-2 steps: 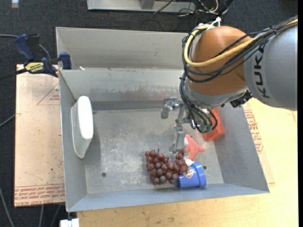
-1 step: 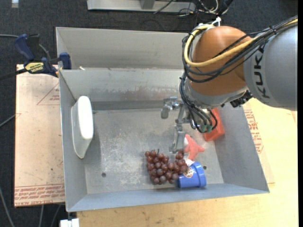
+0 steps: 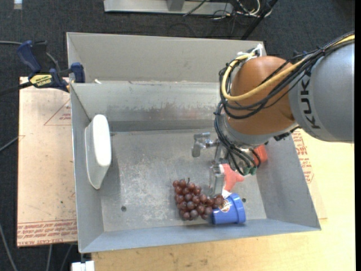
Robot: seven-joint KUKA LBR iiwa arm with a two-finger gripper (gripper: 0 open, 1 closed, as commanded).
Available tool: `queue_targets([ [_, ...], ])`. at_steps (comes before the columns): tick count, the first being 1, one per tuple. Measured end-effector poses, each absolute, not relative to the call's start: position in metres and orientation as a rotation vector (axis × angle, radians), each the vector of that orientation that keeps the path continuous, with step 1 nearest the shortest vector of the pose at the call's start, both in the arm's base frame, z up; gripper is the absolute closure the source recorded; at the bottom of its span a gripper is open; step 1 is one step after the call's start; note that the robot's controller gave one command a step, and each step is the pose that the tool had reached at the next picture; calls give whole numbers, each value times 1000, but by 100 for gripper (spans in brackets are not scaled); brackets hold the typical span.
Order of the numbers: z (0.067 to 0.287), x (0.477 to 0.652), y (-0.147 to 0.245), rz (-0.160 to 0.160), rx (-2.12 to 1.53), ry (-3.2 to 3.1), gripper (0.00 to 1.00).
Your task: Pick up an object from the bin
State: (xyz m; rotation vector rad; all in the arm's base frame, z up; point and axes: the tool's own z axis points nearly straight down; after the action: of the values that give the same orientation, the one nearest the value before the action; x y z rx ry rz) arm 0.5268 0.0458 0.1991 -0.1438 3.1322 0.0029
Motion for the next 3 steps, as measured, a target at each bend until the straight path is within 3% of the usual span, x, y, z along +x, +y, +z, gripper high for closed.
queue_targets([
  [1,140,512,36,3,-184,3129,0],
  [2,73,516,47,2,-386,3109,100],
  [3,73,517,47,2,-386,3109,100],
])
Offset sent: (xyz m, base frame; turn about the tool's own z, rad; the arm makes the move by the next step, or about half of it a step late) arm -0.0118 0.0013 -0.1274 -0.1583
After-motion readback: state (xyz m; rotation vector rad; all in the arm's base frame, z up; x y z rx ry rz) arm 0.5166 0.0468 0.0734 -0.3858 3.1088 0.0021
